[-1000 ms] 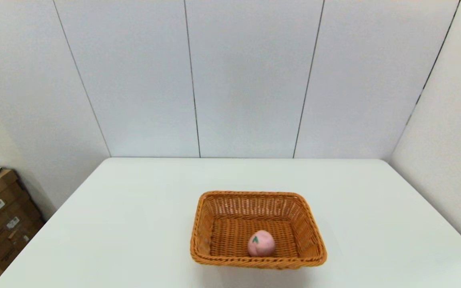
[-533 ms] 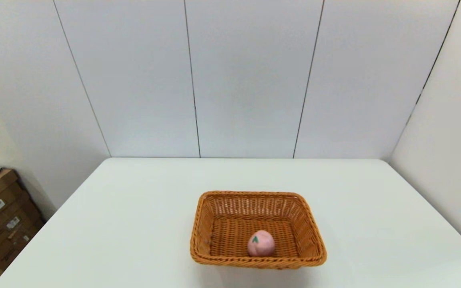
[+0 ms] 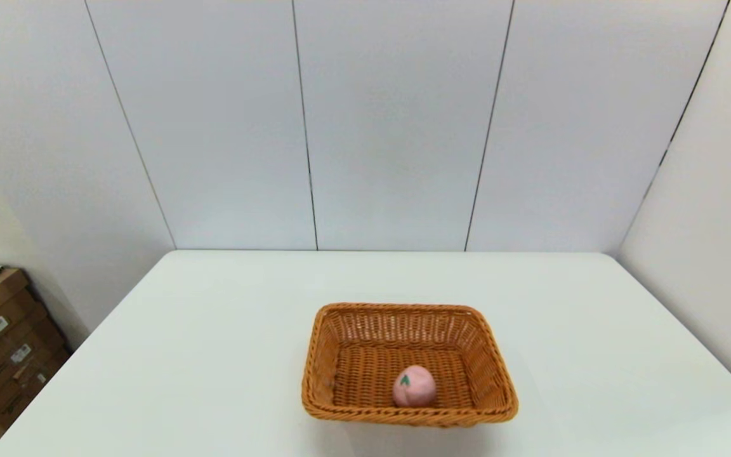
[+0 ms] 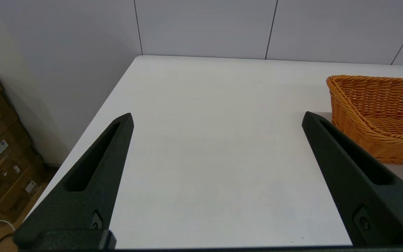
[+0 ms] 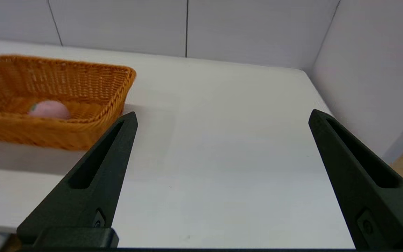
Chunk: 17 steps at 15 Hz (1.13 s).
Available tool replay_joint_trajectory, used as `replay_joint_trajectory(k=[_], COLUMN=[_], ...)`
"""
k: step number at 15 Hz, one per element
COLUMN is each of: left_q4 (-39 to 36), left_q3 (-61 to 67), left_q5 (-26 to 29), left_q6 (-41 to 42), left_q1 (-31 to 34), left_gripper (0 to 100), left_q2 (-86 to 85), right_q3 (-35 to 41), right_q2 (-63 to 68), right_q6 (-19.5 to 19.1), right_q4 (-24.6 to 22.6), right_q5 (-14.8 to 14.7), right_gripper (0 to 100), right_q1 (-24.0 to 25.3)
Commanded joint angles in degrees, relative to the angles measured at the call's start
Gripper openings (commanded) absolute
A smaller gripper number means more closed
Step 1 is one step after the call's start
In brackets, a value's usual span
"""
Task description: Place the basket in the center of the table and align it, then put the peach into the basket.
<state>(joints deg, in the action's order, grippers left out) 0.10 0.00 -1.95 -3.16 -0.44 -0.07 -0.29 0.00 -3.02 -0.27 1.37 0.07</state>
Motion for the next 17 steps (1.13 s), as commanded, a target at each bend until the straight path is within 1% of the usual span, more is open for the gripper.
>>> replay_joint_trajectory(k=[1, 4, 17], left_q4=[-0.01, -0.01, -0.01], left_q3=[0.0, 0.0, 0.0], left_q5=[-0.07, -0.07, -0.07], left_q6=[-0.09, -0.53, -1.24], left_q1=[0.0, 0.0, 0.0], left_gripper=[100, 100, 100], left_q2=[-0.01, -0.01, -0.01], right_q3=[0.2, 0.2, 0.2], right_q2=[-0.09, 0.0, 0.0], right_q6=[3.29, 3.9, 4.08], right_q4=[-0.17, -0.08, -0.08], right_q5=[-1.89, -2.16, -2.16], right_gripper=[100, 100, 100], right_q1=[0.01, 0.01, 0.01])
